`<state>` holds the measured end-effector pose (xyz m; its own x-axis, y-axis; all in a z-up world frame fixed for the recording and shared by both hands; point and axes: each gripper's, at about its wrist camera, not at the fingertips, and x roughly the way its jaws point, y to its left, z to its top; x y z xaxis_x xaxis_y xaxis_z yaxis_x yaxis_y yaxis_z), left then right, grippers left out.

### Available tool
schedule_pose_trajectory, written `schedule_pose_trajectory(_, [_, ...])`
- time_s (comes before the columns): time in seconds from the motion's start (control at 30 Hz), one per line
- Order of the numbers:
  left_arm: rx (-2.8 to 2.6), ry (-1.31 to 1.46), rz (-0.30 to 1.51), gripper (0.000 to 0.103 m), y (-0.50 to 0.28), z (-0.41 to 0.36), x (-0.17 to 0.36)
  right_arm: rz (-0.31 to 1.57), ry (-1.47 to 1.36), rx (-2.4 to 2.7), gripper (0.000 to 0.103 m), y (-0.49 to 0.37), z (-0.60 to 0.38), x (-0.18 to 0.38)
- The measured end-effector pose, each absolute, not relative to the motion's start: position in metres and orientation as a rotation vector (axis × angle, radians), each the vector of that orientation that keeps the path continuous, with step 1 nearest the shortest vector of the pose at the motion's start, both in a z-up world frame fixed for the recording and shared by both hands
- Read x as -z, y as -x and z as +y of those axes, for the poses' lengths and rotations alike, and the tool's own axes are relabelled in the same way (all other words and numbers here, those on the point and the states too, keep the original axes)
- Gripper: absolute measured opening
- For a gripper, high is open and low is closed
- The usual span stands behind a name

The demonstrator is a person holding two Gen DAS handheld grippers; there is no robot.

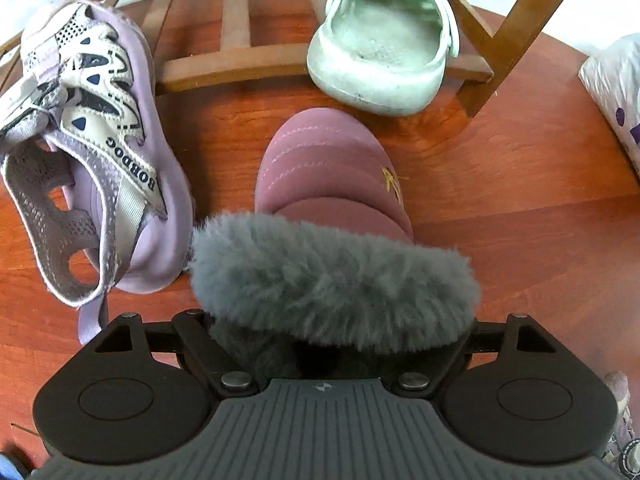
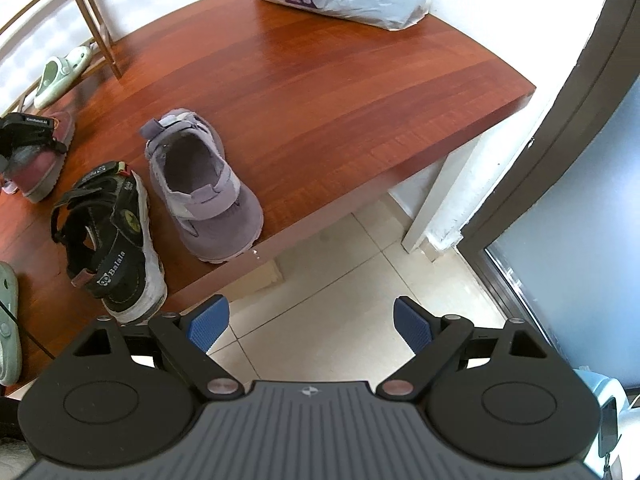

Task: Organize scattered shoes
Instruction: 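Lift the pink slipper with the left tool and carry it across the table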

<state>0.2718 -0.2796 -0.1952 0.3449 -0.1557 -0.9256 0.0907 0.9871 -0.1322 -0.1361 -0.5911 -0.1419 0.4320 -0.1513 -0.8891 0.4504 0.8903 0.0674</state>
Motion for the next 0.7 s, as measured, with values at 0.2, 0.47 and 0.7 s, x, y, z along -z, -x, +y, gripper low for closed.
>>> schedule_pose_trajectory(0.2, [0.151,0.082,1.194,0.071,-0.268,-0.277,0.193,1.052,-0.312,0.379,0.093,0.133,-0.590,0.138])
schedule_pose_trajectory(0.47, [0.141,0.121,1.177,0.071,-0.257,-0.255,0.176,1.026,-0.288,0.336,0.093,0.116,-0.581,0.124])
schedule_pose_trajectory(0.7, [0.156,0.157,1.141,0.071,-0.235,-0.230,0.144,1.000,-0.249,0.265,0.093,0.089,-0.567,0.111])
